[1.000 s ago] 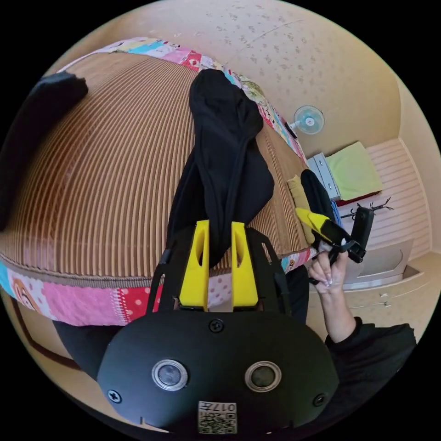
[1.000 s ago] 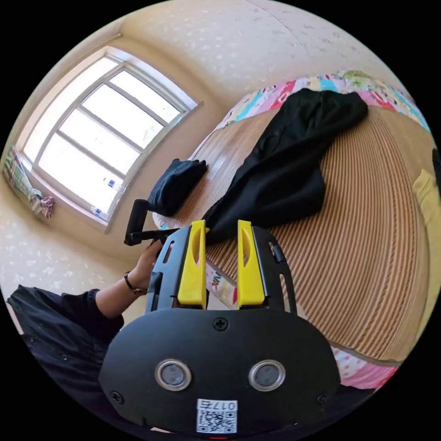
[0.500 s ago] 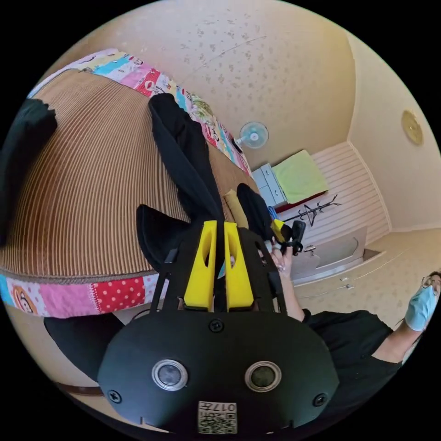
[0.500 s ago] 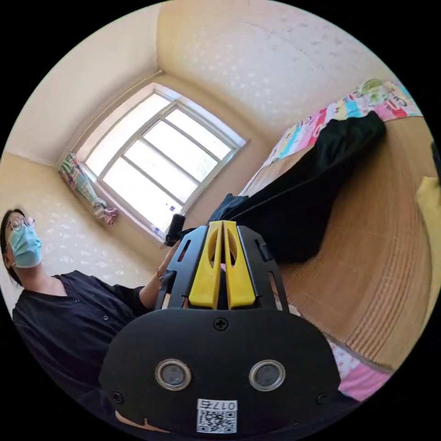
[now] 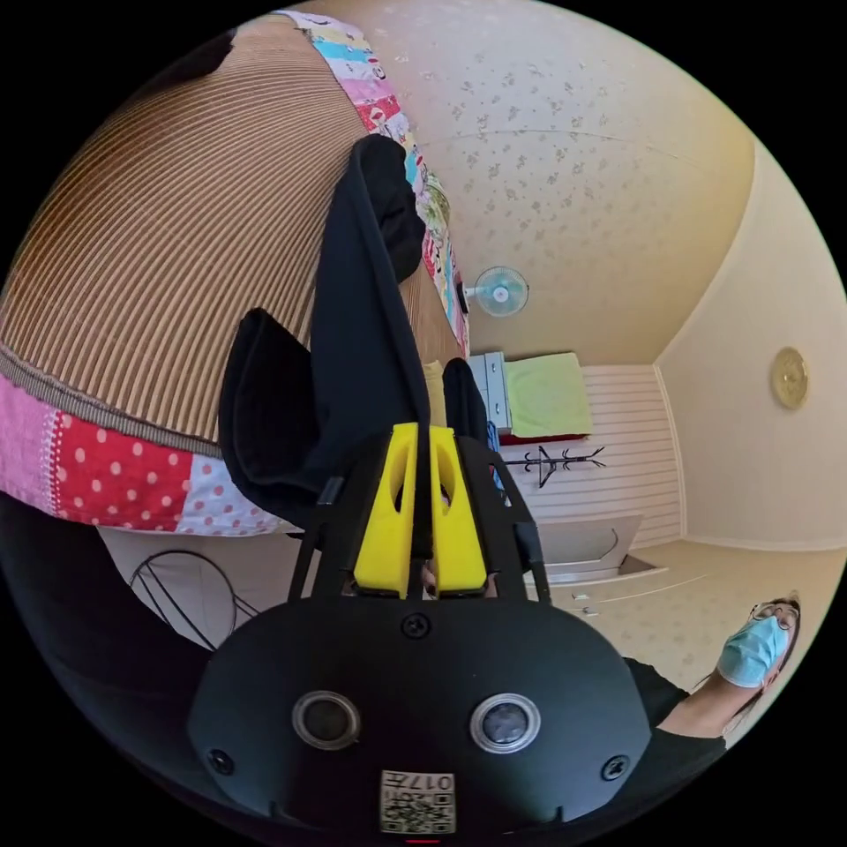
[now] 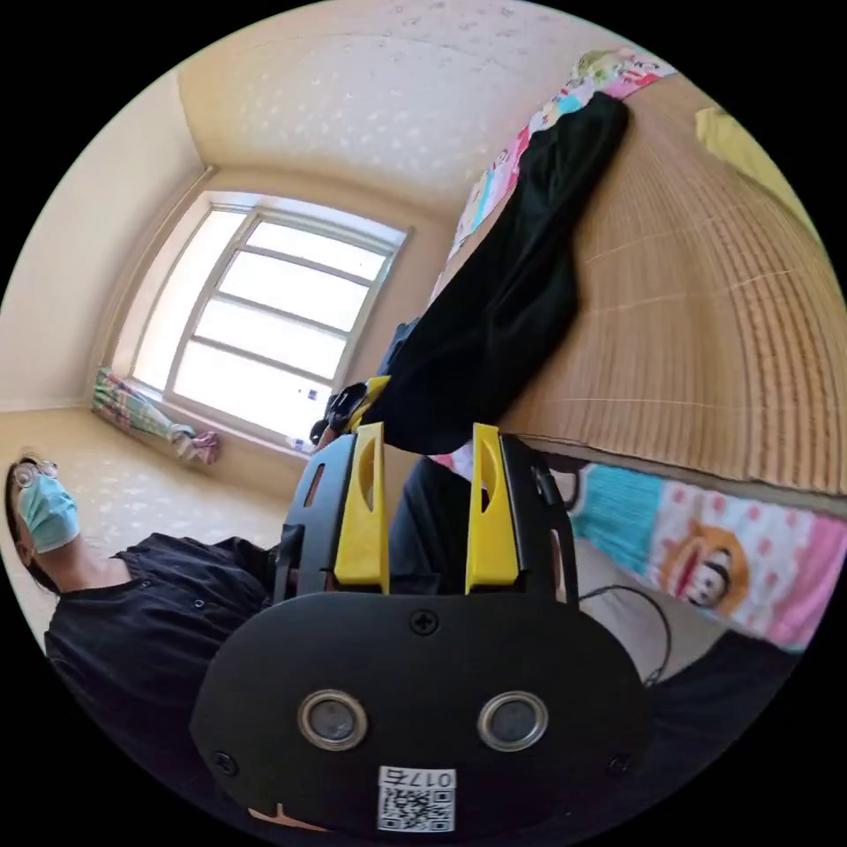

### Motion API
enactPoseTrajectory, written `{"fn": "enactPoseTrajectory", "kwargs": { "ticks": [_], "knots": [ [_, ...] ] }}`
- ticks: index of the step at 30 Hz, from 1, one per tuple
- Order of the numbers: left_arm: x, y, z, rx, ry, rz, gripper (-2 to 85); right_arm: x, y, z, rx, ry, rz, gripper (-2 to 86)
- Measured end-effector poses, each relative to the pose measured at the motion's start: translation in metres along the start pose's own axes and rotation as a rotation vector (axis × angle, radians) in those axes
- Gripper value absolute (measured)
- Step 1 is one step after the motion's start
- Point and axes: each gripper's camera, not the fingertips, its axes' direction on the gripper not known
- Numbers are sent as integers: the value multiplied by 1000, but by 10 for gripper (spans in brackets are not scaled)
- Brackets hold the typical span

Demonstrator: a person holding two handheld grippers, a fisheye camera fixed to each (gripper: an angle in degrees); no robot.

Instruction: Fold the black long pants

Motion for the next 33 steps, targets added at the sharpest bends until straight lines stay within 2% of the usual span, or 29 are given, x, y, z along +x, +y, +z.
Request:
{"fn": "enactPoseTrajectory", "kwargs": {
  "ticks": [1, 4, 7, 12, 14, 16, 17, 19, 21, 23, 25, 27, 29, 30, 31, 33],
  "knots": [
    [10, -1, 0, -14, -18, 10, 12, 20, -13, 19, -15, -162, 40, 142],
    [30, -8, -9, -61, 8, 39, 9, 53, -31, 39, 23, -460, 119, 112],
    [43, -18, -47, -62, 69, 86, 9, 33, -37, 20, 48, -431, 50, 47],
    [32, -13, -132, -5, -13, 95, 7, -16, -14, -69, 148, -297, -81, 30],
    [5, -2, -172, 55, -41, 47, 7, -32, 10, -112, 203, -211, -117, 27],
    [-22, 6, -194, 102, -81, -14, 6, -43, 37, -151, 236, -24, -97, 26],
    [-44, 10, -204, 123, -106, -74, 5, -47, 55, -172, 238, 172, -36, 25],
    [-73, 13, -211, 126, -126, -165, 5, -38, 84, -198, 189, 606, 233, 24],
    [-90, 14, -210, 109, -59, -238, 4, -30, 100, -206, 163, 705, 348, 24],
    [-81, 8, -197, 68, 108, -201, 3, -37, 111, -207, 221, 651, 333, 24],
    [-57, 0, -184, 17, 200, -173, 3, -50, 114, -197, 276, 643, 291, 25],
    [-30, -7, -171, -10, 398, -162, 3, -53, 108, -185, 275, 655, 281, 26],
    [-1, -17, -162, -34, 735, -146, 3, -49, 101, -175, 259, 627, 296, 27],
    [4, -19, -163, -28, 801, -135, 3, -46, 96, -168, 247, 598, 300, 27],
    [13, -20, -169, -17, 861, -102, 3, -45, 94, -163, 239, 578, 297, 27],
    [26, -20, -188, -41, 716, -14, 2, -47, 94, -157, 238, 566, 287, 28]
  ]
}}
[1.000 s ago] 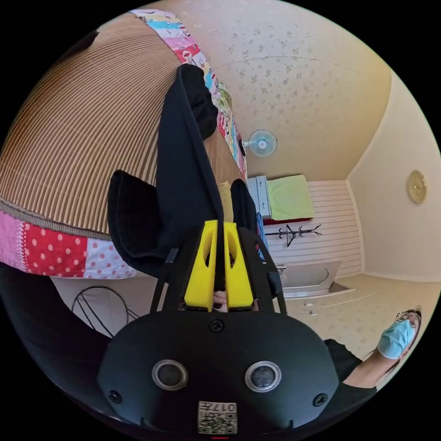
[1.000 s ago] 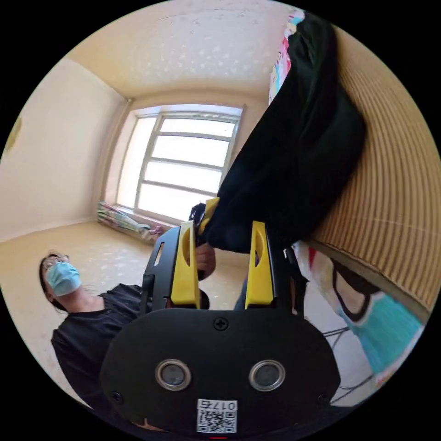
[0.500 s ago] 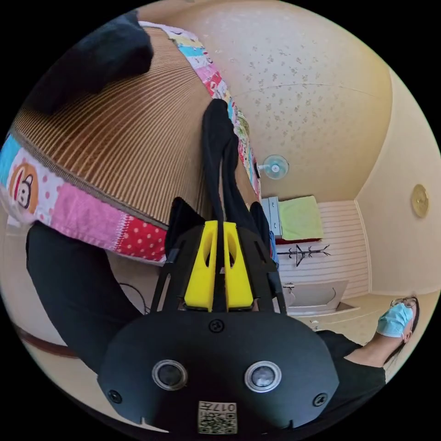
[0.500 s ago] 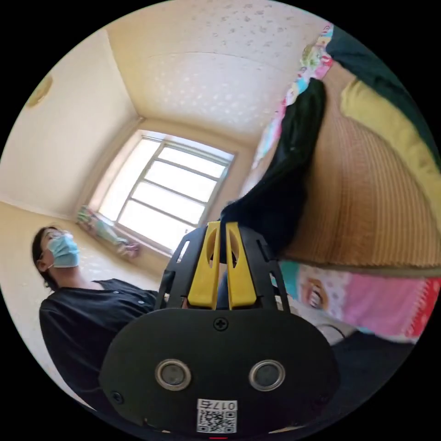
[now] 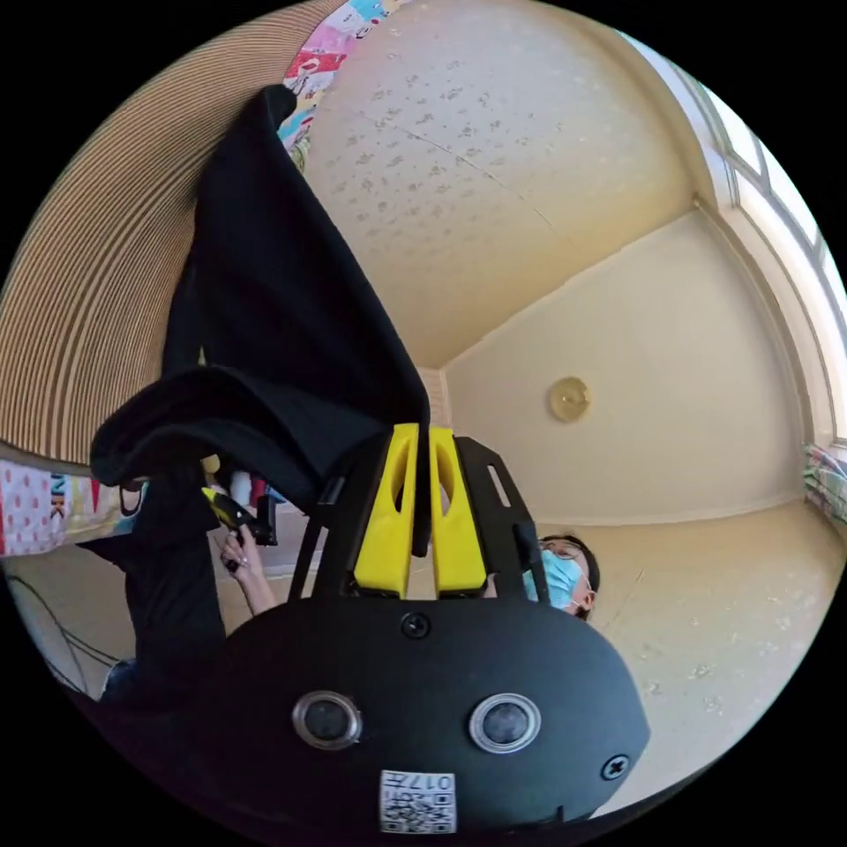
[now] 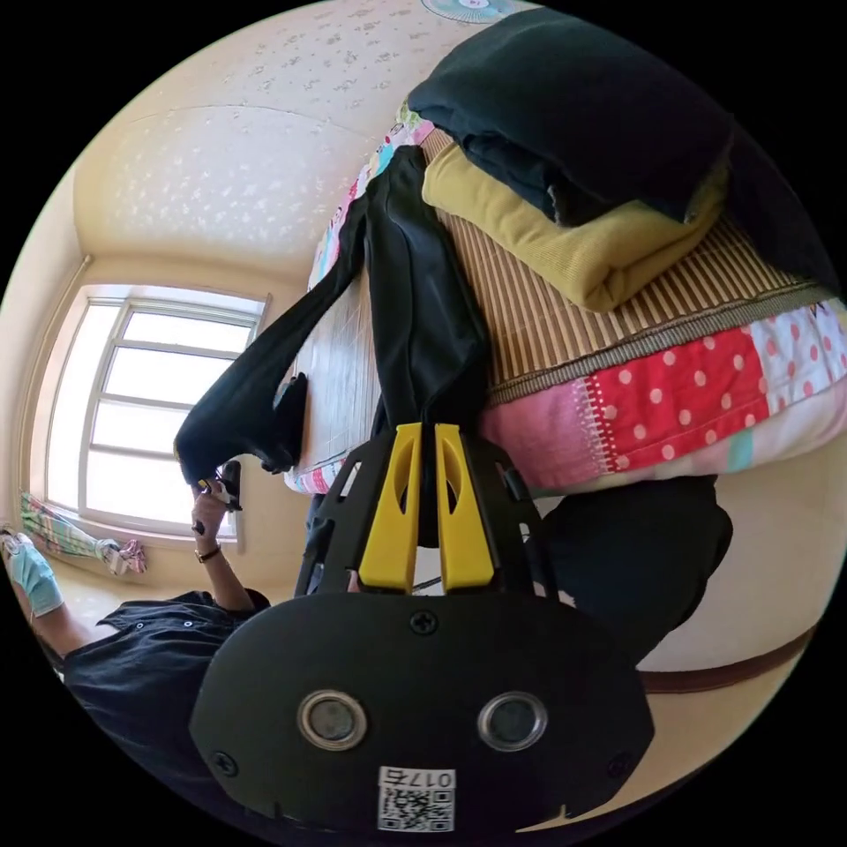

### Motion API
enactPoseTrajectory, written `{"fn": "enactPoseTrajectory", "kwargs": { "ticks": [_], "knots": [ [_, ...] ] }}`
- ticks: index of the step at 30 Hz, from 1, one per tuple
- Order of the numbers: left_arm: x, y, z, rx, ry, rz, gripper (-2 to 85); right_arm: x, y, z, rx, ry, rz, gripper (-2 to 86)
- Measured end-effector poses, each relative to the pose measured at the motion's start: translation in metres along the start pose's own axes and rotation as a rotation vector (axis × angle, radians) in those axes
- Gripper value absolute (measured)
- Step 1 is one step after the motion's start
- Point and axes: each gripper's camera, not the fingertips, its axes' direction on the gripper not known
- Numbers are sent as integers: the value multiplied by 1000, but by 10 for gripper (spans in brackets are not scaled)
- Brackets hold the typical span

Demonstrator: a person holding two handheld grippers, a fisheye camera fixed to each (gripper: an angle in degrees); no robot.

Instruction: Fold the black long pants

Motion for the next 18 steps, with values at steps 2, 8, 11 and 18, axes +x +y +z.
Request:
{"fn": "enactPoseTrajectory", "kwargs": {
  "ticks": [2, 8, 11, 18],
  "knots": [
    [21, 15, -9, -68, -500, 73, 1, 0, 6, 0, 7, -14, 2, 27],
    [-38, 80, -30, -218, -1298, -67, 7, 21, 27, -14, 35, -148, 50, 26],
    [-56, 98, -73, -71, -1106, -166, 9, 17, 34, -19, 28, -131, 42, 24],
    [-70, 94, -91, 2, -492, -221, 8, -4, 44, -18, 1, -125, 21, 20]
  ]
}}
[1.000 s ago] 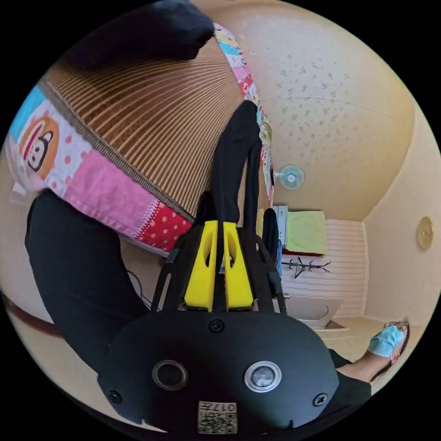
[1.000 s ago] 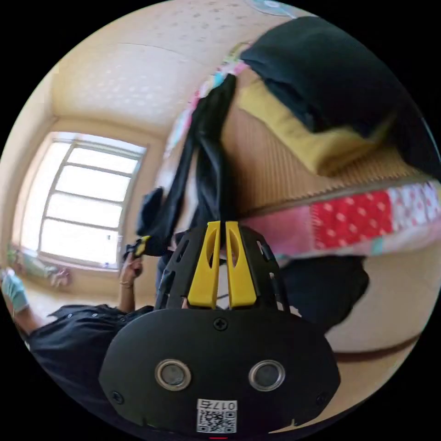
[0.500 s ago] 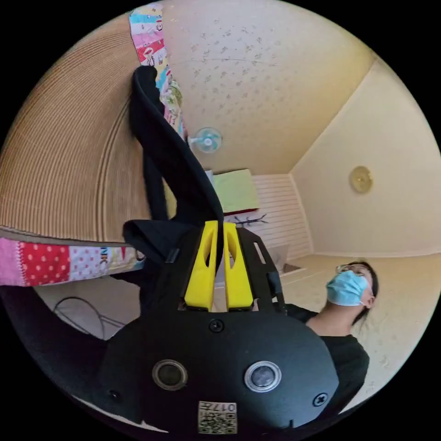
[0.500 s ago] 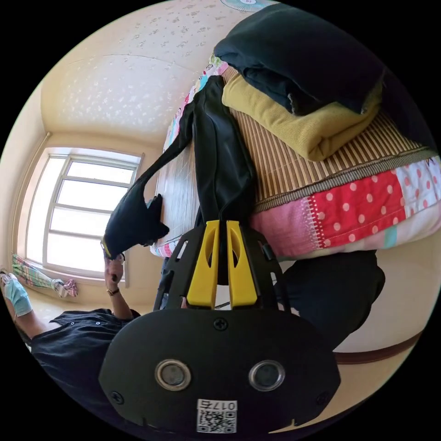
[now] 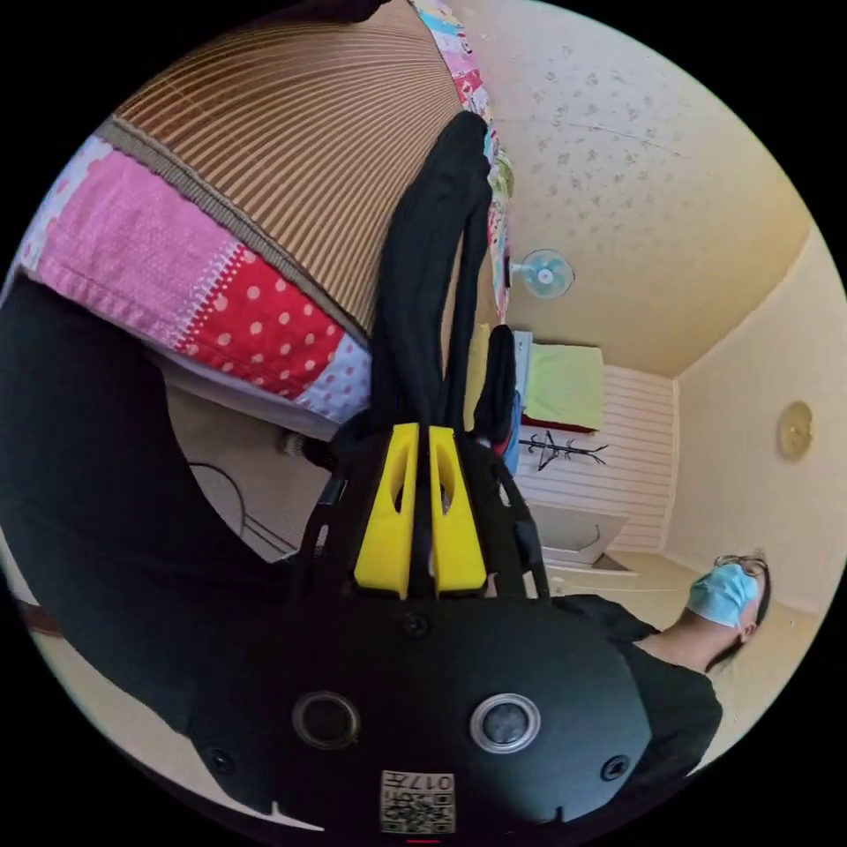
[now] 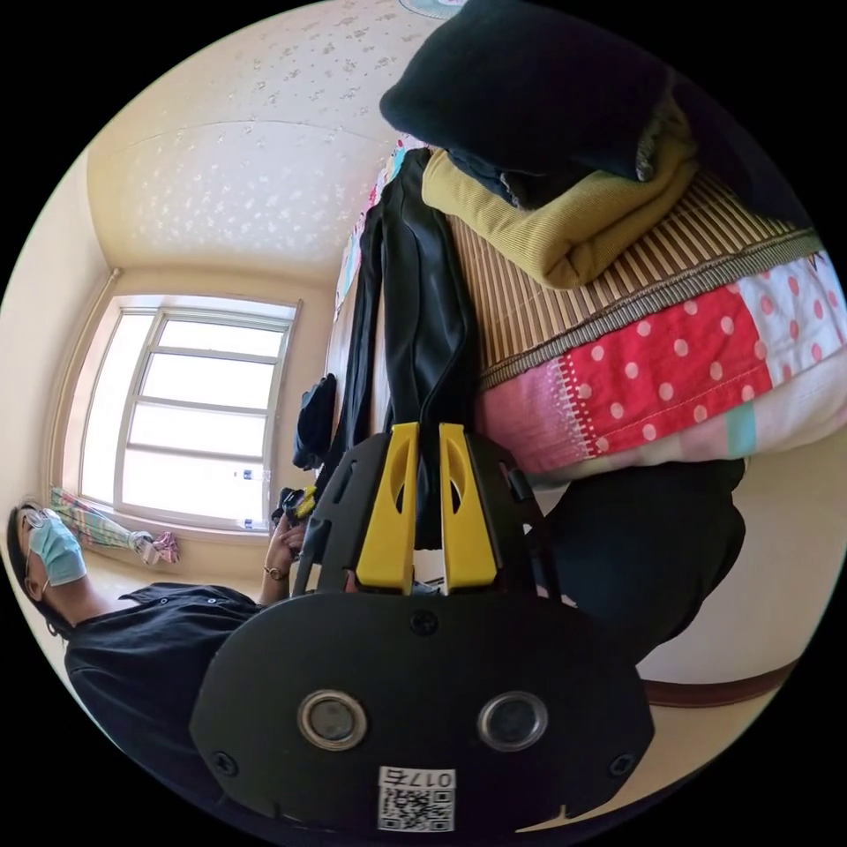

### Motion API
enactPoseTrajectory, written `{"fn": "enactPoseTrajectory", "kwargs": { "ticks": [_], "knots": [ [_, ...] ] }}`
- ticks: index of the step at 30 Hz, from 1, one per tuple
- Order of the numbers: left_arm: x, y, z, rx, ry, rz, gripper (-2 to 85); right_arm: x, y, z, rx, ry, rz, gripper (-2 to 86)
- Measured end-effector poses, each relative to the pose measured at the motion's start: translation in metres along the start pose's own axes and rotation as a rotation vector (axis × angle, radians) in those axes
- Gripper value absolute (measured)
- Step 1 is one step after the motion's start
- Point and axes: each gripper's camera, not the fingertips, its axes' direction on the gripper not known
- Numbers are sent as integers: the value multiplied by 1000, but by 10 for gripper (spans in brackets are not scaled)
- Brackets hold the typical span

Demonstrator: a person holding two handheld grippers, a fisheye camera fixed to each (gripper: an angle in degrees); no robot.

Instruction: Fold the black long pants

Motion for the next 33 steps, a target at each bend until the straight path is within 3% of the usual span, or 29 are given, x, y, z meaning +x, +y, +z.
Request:
{"fn": "enactPoseTrajectory", "kwargs": {
  "ticks": [2, 4, 6, 9, 11, 14, 16, 20, 27, 33],
  "knots": [
    [2, 2, 23, 24, 544, -4, 6, -2, 3, 0, 1, 0, 10, 19],
    [5, 4, 44, 44, 820, 12, 3, -1, 8, 1, 6, -23, 25, 19],
    [2, 4, 60, 7, 893, 20, 1, 0, 13, 0, 17, -46, 35, 20],
    [-9, 11, 64, -70, 434, 17, 0, 4, 21, -4, 32, -78, 59, 20],
    [-14, 24, 64, -109, -102, 16, 0, 6, 25, -8, 36, -93, 70, 20],
    [-17, 42, 65, -93, -573, 48, 3, 9, 31, -15, 37, -89, 90, 20],
    [-21, 48, 63, -78, -608, 59, 4, 11, 34, -18, 36, -60, 112, 20],
    [-36, 50, 73, -95, -512, 24, 7, 9, 36, -17, 37, -68, 124, 20],
    [-30, 64, 124, -121, -764, 133, 28, -5, 39, -6, 26, -94, 106, 16],
    [-16, 95, 125, 111, -856, 225, 71, -4, 43, -15, 27, -88, 121, 17]
  ]
}}
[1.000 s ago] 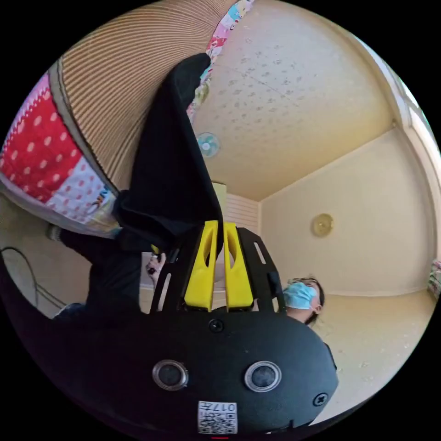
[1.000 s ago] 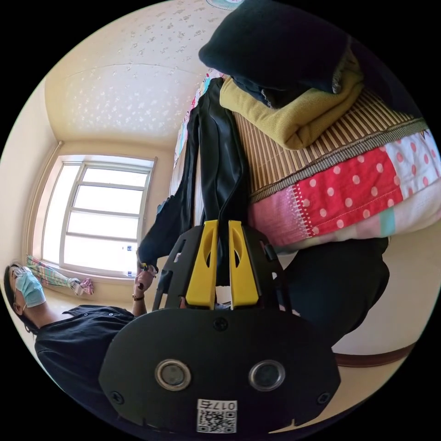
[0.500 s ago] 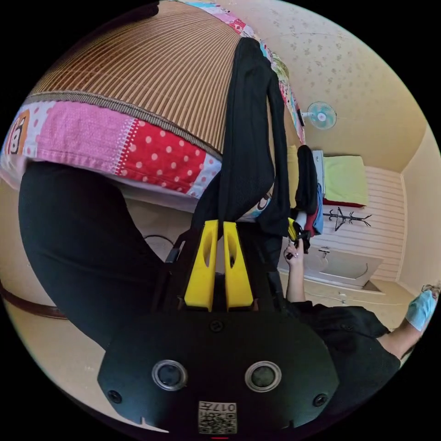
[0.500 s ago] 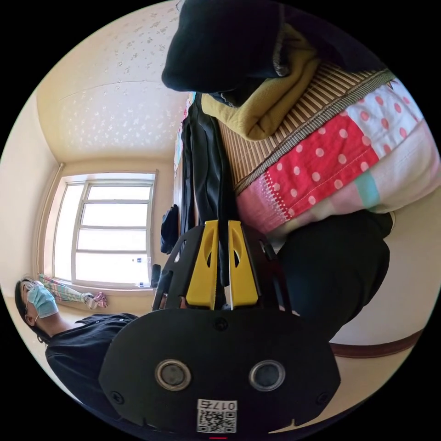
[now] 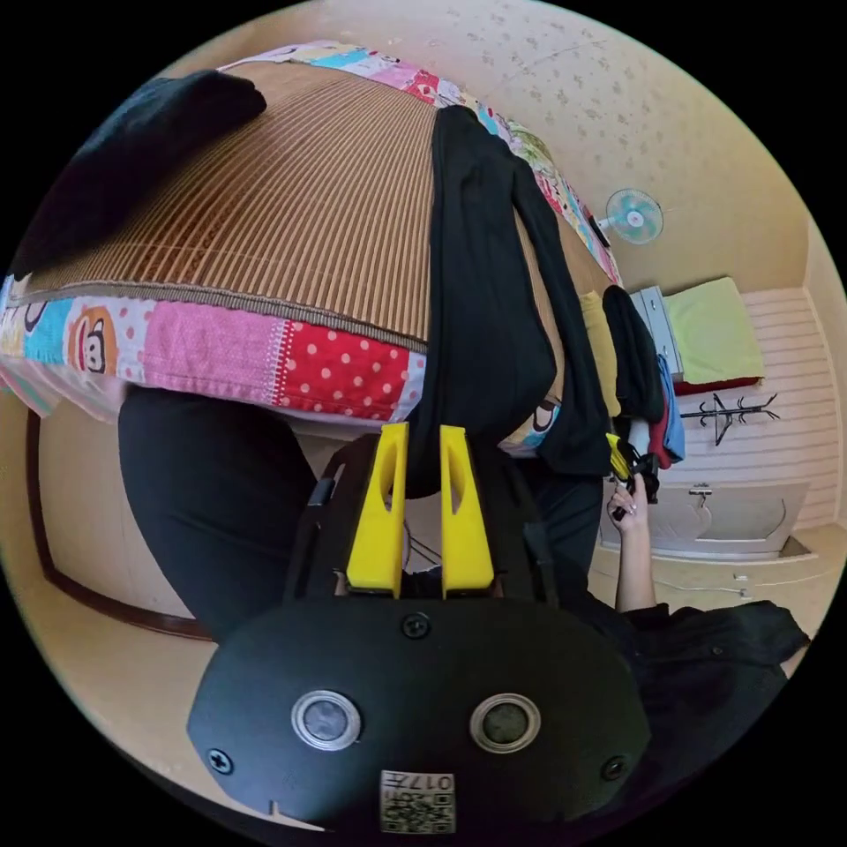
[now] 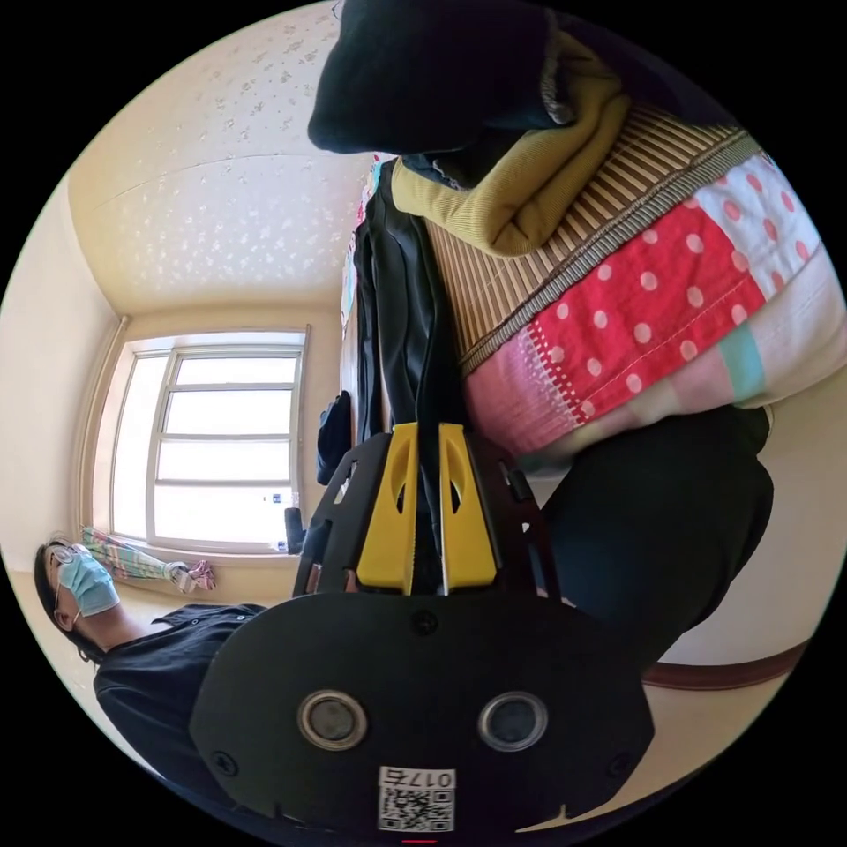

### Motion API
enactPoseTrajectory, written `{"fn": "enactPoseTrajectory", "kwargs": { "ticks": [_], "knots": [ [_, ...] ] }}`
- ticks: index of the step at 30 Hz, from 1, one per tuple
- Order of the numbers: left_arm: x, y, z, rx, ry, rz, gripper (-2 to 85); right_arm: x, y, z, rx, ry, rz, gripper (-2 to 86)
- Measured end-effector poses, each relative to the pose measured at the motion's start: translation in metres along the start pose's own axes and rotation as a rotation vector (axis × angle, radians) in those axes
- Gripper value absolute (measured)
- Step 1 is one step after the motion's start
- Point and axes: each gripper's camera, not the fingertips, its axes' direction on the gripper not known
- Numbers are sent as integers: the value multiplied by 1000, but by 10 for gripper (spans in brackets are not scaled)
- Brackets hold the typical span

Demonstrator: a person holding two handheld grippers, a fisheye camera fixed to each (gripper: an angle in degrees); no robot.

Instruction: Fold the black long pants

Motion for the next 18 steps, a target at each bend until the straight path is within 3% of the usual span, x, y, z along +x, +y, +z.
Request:
{"fn": "enactPoseTrajectory", "kwargs": {
  "ticks": [5, 7, 13, 18],
  "knots": [
    [32, 21, -24, 228, -82, 115, 84, 1, 3, -2, 4, -9, 6, 18],
    [51, 22, -17, 238, -82, 200, 84, 2, 3, -1, 6, -18, 13, 18],
    [127, 9, 65, 58, 28, 452, 99, -7, -1, 9, -13, -23, 17, 17],
    [168, -12, 148, -74, -194, 536, 123, -21, 0, 12, -34, 10, -3, 17]
  ]
}}
